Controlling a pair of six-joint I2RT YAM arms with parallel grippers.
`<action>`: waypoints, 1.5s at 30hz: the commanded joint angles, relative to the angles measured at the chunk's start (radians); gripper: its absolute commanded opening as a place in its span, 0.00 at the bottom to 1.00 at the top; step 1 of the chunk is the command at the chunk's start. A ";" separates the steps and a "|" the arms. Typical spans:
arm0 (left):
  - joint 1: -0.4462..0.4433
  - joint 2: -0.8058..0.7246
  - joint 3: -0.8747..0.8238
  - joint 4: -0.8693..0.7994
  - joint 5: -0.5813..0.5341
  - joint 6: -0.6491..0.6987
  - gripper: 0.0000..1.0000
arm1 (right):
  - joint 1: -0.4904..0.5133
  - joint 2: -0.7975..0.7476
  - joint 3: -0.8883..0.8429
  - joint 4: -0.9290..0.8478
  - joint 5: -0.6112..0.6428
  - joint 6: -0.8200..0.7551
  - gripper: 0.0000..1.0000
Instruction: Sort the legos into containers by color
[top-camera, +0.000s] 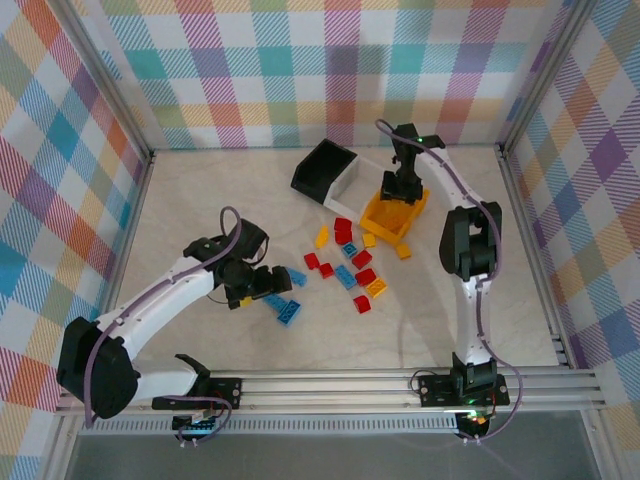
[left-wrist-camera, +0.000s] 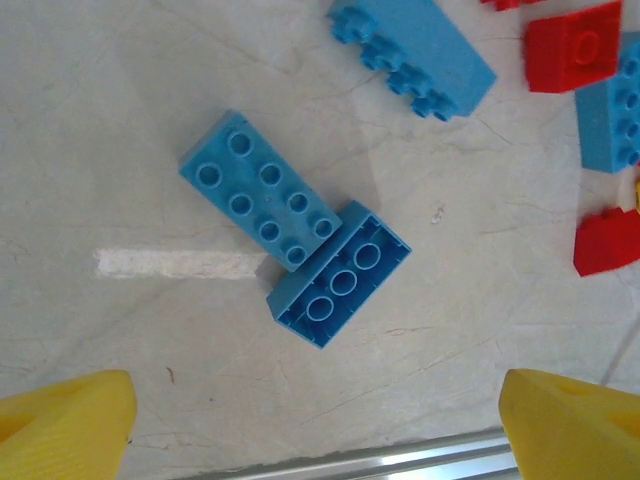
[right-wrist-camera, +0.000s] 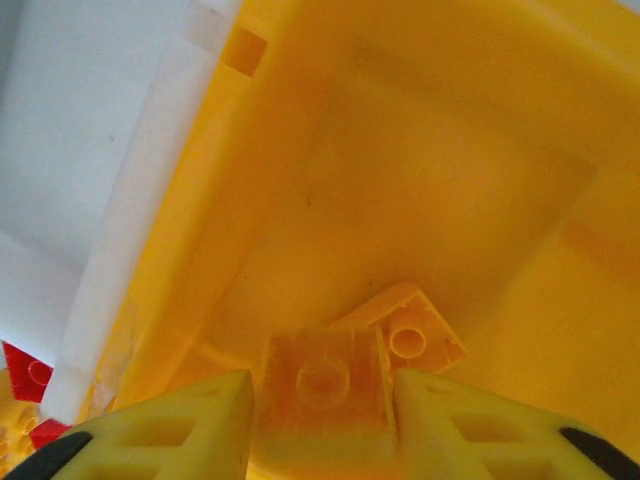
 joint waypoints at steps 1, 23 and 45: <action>-0.007 0.004 -0.044 -0.004 -0.015 -0.148 0.93 | 0.001 0.001 0.074 -0.033 -0.028 -0.005 0.48; 0.084 0.329 -0.034 0.192 -0.016 -0.296 0.78 | 0.054 -0.647 -0.677 0.111 -0.192 0.110 0.58; 0.083 0.500 0.105 0.221 0.012 -0.261 0.42 | 0.110 -0.762 -0.810 0.141 -0.225 0.165 0.58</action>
